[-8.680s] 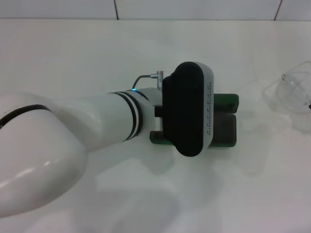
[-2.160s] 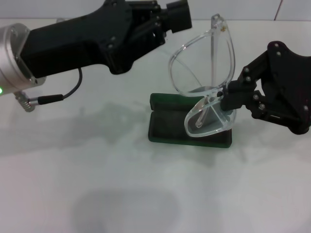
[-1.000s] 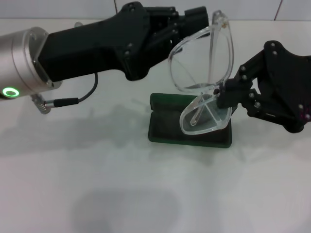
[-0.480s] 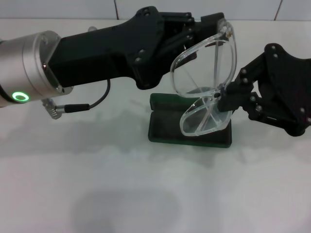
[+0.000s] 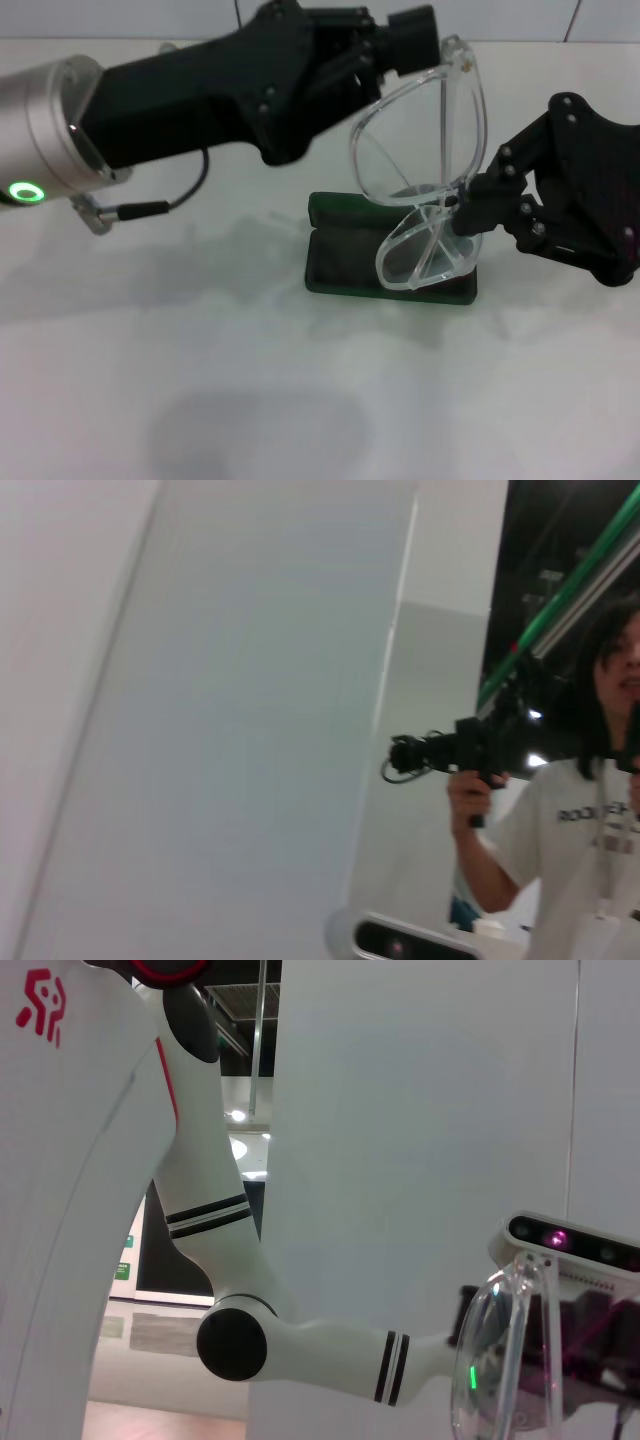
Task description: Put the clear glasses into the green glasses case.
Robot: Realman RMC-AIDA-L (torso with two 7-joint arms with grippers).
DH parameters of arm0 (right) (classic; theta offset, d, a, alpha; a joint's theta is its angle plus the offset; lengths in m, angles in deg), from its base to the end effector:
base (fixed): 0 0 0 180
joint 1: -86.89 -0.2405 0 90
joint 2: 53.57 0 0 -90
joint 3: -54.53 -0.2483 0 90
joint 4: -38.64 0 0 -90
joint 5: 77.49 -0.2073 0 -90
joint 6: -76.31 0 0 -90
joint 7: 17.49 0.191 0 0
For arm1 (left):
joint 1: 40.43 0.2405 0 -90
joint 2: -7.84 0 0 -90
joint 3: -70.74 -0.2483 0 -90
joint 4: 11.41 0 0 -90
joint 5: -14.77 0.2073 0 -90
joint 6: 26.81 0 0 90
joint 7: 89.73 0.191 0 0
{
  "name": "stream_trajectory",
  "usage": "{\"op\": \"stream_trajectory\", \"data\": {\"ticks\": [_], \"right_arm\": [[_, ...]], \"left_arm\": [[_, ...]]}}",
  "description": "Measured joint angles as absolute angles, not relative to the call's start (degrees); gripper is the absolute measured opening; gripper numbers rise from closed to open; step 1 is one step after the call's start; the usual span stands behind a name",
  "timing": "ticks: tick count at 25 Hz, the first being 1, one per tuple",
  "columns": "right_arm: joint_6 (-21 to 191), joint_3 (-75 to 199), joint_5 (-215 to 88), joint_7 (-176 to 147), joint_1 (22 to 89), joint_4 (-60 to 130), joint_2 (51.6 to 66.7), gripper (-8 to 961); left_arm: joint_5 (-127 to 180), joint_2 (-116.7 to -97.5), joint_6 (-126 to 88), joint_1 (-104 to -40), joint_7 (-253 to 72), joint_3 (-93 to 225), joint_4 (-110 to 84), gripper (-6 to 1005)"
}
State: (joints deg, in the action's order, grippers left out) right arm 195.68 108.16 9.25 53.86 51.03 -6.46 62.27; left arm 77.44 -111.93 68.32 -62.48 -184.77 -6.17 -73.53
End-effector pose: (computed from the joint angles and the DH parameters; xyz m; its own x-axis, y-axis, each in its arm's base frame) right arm 0.1069 0.2854 0.0263 0.6163 0.1385 -0.7752 0.2525 -0.9672 0.0280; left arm -0.0645 0.2870 0.0096 0.4877 0.2104 0.8473 0.1112 -0.9776 0.1787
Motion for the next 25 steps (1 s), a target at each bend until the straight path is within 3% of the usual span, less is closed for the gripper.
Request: {"op": "stream_trajectory", "data": {"ticks": [12,19,25], "right_arm": [[198.84,108.01,6.99,52.04,53.58,-9.71,62.06,48],[199.50,110.04,2.25,50.11,56.03,-14.32,62.05,48],[199.52,115.29,-3.53,47.29,55.55,-16.20,62.07,48]], "left_arm": [[84.12,-111.54,67.95,-61.27,-184.62,12.84,-71.55,62],[85.93,-109.63,67.97,-61.84,-185.35,18.29,-63.52,62],[88.56,-110.22,68.24,-63.63,-185.40,17.47,-62.32,63]]}}
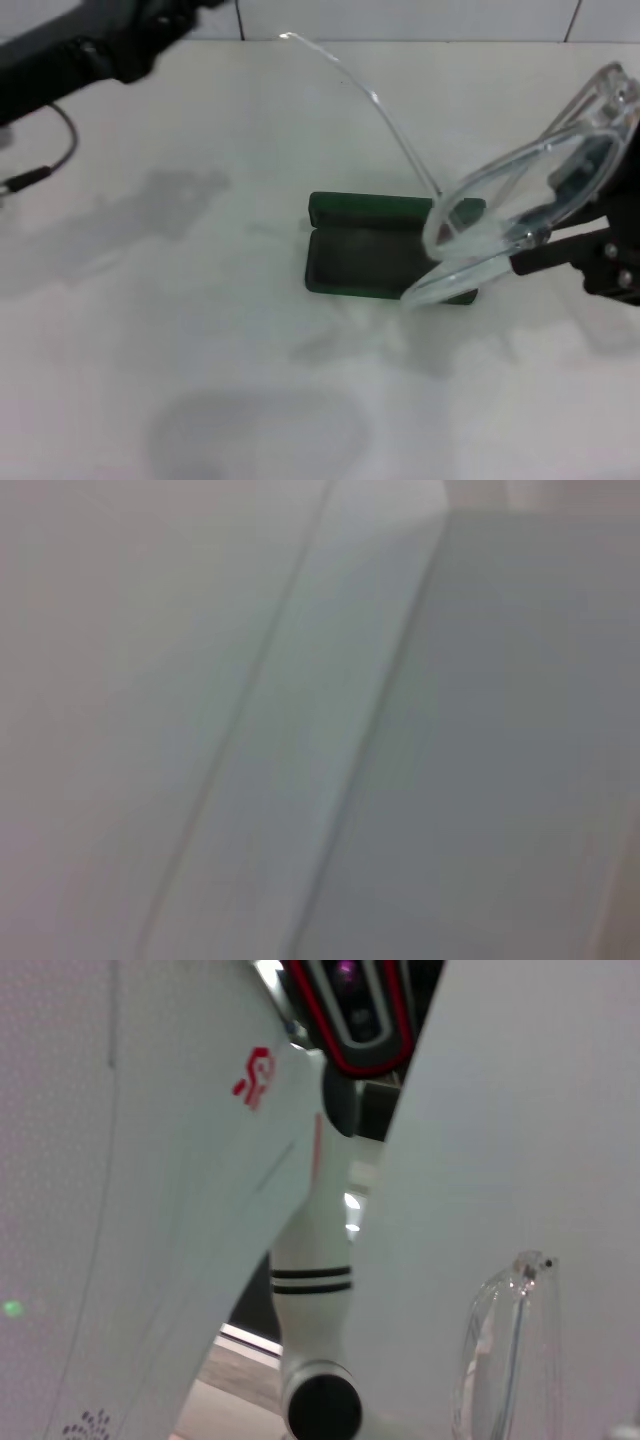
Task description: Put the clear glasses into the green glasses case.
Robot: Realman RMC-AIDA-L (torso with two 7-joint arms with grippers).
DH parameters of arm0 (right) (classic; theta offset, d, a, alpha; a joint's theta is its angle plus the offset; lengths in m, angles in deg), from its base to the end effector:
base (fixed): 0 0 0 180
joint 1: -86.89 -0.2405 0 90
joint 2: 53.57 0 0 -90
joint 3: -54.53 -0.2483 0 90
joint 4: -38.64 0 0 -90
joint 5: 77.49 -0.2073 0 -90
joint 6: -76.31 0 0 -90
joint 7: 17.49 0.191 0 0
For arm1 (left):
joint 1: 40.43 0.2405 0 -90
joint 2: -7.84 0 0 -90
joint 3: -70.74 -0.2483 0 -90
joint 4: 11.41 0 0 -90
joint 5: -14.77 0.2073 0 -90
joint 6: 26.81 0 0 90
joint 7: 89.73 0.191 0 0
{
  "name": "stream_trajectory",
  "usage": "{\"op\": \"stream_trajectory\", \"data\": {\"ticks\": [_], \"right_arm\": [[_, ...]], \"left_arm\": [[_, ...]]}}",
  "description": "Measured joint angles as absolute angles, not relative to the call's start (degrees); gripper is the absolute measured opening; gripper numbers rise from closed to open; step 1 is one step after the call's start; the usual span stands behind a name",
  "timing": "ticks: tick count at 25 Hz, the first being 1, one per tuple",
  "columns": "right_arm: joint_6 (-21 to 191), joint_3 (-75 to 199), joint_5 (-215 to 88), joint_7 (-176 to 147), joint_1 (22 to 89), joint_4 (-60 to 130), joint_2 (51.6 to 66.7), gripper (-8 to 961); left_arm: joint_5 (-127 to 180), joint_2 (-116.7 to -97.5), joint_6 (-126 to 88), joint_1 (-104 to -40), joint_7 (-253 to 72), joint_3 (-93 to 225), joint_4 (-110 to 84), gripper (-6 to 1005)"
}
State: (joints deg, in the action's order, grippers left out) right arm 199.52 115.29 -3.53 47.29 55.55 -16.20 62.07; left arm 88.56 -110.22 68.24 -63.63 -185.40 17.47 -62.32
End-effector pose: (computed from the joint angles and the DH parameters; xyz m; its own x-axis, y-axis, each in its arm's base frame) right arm 0.0905 0.2547 0.0504 0.4384 0.3624 -0.8225 0.4702 -0.8724 -0.1338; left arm -0.1487 0.3407 0.0531 0.4348 0.2316 0.8702 0.4448 -0.8955 0.0161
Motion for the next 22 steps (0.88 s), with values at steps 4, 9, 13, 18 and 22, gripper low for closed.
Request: {"op": "stream_trajectory", "data": {"ticks": [4,9,13,18,22], "right_arm": [[199.45,116.10,-4.23,46.04,53.62,-15.53,62.25,48],[199.32,116.37,-4.73,44.68,52.61,-14.58,62.26,48],[199.01,116.54,-4.87,43.26,51.84,-12.87,62.24,49],[198.25,116.32,-4.78,42.95,51.37,-11.66,62.02,49],[197.67,116.26,-4.62,42.21,50.82,-10.33,61.91,49]], "left_arm": [[89.18,-110.93,68.52,-65.84,-186.27,12.92,-62.29,63],[88.74,-111.58,69.96,-68.03,-188.07,9.55,-62.28,63],[87.08,-111.74,71.46,-68.98,-188.63,9.18,-62.21,63],[86.43,-111.60,71.52,-69.88,-188.72,9.14,-62.20,63],[86.56,-111.44,71.55,-70.51,-188.71,9.13,-62.23,63]]}}
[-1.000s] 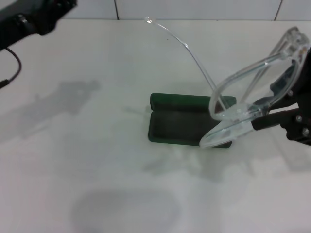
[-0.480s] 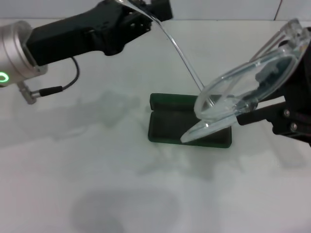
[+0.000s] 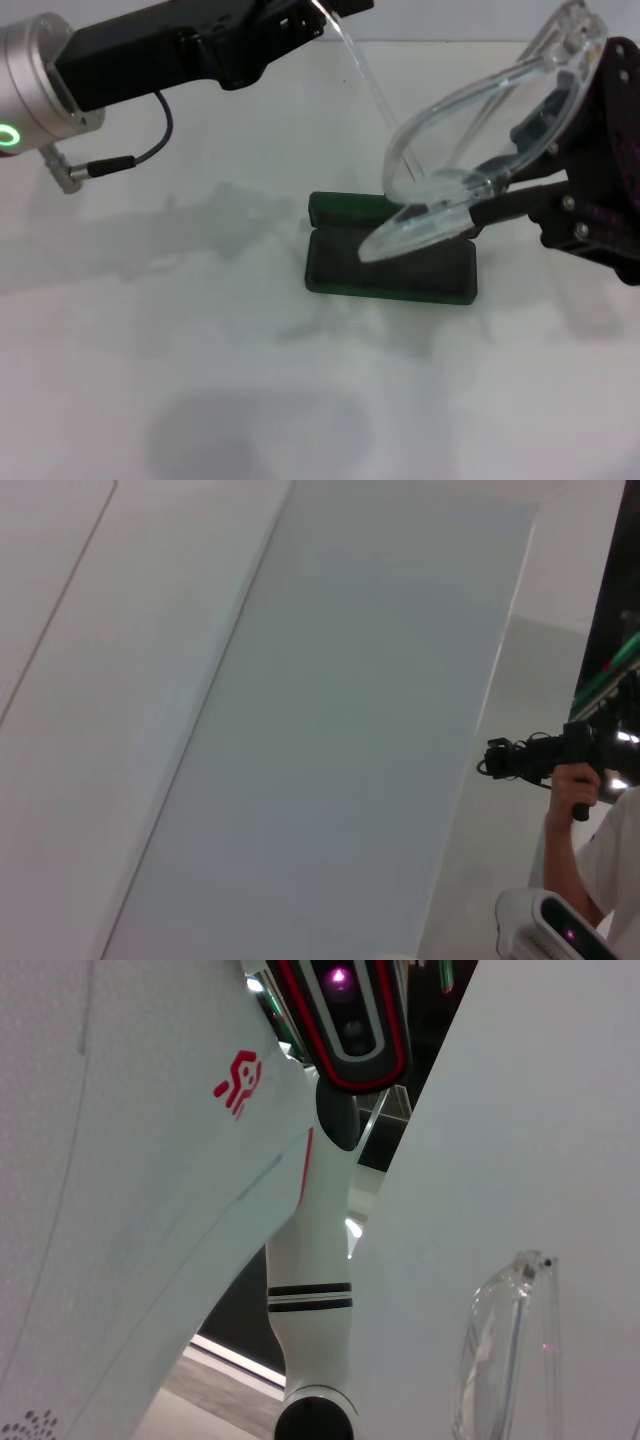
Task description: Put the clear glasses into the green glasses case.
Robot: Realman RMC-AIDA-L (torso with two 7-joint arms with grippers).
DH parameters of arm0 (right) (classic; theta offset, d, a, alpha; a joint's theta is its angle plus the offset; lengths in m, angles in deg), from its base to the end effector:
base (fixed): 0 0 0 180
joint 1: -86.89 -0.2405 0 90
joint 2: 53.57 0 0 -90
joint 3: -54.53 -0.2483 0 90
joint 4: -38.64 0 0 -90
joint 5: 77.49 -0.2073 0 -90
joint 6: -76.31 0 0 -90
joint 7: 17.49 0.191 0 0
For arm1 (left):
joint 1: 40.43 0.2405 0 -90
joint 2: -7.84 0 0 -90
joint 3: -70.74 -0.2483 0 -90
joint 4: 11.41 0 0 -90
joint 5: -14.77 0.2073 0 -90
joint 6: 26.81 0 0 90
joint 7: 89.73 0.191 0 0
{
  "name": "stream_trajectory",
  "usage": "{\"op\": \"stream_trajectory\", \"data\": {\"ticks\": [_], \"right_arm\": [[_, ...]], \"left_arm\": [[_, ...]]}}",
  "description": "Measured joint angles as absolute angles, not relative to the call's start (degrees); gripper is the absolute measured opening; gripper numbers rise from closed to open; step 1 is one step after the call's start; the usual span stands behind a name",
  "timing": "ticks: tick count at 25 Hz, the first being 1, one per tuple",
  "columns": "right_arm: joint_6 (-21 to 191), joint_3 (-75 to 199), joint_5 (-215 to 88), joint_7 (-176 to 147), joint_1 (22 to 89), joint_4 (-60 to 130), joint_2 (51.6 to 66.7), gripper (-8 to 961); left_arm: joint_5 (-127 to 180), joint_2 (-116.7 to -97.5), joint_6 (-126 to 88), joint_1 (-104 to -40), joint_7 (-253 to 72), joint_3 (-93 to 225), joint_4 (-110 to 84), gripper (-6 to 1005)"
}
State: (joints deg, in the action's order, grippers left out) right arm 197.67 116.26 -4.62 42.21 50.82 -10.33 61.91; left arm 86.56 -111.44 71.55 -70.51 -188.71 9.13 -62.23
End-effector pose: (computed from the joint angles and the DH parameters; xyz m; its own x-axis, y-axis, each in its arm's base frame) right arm 0.0753 0.2692 0.0432 0.3810 0.3929 -0.8369 0.4889 -0.8539 -0.1782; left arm -0.0866 0.3282 0.0214 0.4760 0.2954 0.8283 0.2475 -0.9488 0.1962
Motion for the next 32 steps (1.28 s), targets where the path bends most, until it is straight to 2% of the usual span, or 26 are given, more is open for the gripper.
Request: {"op": "stream_trajectory", "data": {"ticks": [32], "right_arm": [[197.69,115.97,-4.78,41.48,51.70,-9.44,61.89,49]], "left_arm": [[83.51,-111.67,78.03,-69.08,-188.78,9.41,-62.24,65]]}}
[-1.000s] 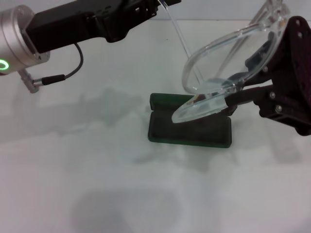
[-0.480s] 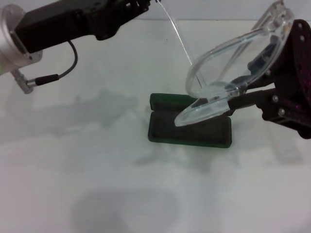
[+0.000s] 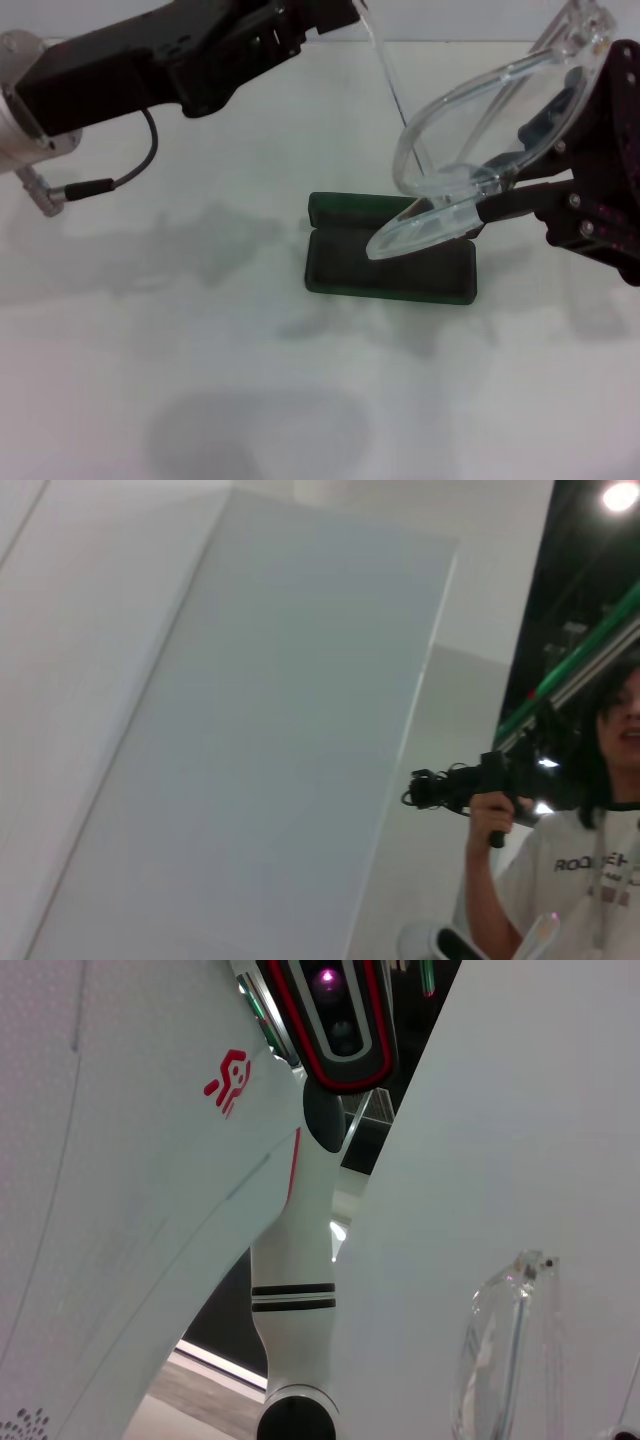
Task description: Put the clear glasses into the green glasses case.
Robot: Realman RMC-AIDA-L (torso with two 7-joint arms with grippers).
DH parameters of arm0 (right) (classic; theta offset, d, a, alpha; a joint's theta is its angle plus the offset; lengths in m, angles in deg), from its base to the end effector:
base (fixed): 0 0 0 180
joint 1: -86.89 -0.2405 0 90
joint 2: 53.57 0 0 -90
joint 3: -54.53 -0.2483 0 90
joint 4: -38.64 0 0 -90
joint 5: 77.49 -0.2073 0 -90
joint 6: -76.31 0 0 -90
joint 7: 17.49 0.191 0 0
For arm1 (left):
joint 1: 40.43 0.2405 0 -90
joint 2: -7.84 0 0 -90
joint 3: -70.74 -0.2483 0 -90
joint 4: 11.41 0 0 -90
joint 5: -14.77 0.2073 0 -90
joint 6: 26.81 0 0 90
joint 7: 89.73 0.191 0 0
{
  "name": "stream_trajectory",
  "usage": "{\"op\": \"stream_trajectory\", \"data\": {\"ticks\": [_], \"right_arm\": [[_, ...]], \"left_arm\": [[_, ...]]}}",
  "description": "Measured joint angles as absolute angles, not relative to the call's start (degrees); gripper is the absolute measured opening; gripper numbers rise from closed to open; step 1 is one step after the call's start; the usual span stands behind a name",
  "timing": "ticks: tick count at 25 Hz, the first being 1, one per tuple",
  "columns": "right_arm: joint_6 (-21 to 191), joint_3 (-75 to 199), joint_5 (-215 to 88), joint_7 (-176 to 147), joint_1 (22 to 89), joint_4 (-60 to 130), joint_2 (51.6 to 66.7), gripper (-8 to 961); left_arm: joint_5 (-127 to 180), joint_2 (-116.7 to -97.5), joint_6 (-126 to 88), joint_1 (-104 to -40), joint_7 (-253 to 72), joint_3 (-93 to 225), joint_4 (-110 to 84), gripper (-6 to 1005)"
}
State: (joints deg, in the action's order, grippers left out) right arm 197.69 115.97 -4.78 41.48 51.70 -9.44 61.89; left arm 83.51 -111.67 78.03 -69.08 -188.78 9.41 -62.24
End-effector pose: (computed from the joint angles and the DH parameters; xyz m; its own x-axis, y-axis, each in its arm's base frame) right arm 0.0807 0.2691 0.0434 0.3800 0.3886 -0.8394 0.4670 -0.8639 -0.1885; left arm -0.0863 0.3063 0.0320 0.4360 0.2948 0.8503 0.1641 -0.9550 0.2470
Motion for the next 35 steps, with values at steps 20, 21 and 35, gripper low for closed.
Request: {"op": "stream_trajectory", "data": {"ticks": [20,21,35], "right_arm": [[198.07,116.37,-4.84,41.41,51.74,-9.44,62.00,49],[198.12,116.46,-4.81,41.40,51.74,-9.44,62.03,49],[199.41,116.49,-5.00,41.21,52.75,-9.44,62.19,49]], "left_arm": [[83.20,-111.49,74.46,-69.02,-185.43,9.12,-59.53,65],[83.23,-111.51,74.30,-69.14,-185.35,9.14,-59.50,65],[82.68,-111.60,76.47,-68.97,-185.98,8.78,-59.55,66]]}}
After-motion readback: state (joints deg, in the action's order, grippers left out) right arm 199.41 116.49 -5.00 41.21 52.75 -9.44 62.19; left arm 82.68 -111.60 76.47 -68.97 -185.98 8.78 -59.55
